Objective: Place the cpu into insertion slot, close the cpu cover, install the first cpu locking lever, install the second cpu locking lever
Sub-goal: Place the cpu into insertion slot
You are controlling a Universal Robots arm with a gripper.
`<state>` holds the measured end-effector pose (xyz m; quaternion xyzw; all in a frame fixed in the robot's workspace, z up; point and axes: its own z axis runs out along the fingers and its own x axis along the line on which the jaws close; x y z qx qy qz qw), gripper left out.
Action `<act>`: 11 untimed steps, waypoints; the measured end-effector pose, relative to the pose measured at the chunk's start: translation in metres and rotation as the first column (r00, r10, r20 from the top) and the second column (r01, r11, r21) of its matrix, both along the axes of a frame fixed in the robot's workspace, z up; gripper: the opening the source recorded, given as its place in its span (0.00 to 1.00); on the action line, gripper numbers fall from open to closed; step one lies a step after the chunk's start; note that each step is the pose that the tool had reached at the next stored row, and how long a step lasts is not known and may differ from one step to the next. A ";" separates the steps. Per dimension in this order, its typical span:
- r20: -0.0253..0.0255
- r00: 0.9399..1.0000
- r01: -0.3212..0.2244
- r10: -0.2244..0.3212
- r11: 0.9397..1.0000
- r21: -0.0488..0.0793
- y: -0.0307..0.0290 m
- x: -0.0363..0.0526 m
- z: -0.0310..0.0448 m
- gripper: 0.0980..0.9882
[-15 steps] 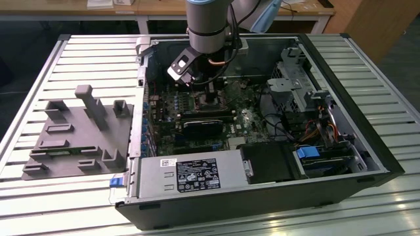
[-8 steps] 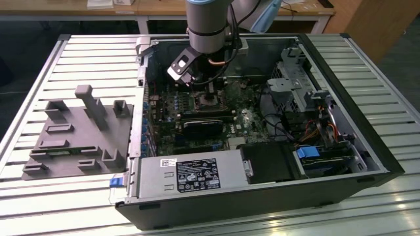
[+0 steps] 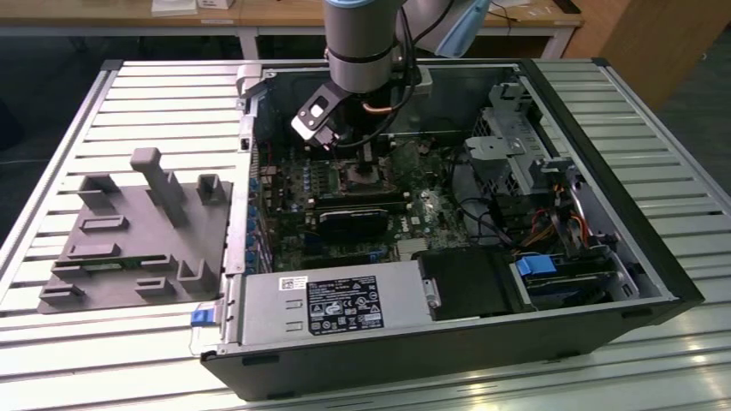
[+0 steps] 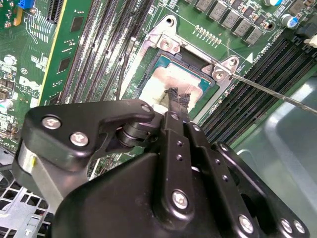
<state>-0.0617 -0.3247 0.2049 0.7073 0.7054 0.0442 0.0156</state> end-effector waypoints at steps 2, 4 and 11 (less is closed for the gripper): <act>0.000 1.000 0.000 0.000 1.000 0.000 0.0000 0.0000 0.0024 0.01; 0.000 1.000 0.000 0.000 1.000 0.000 0.0000 0.0000 0.0081 0.01; 0.000 1.000 0.000 0.000 1.000 0.000 0.0000 0.0000 0.0350 0.01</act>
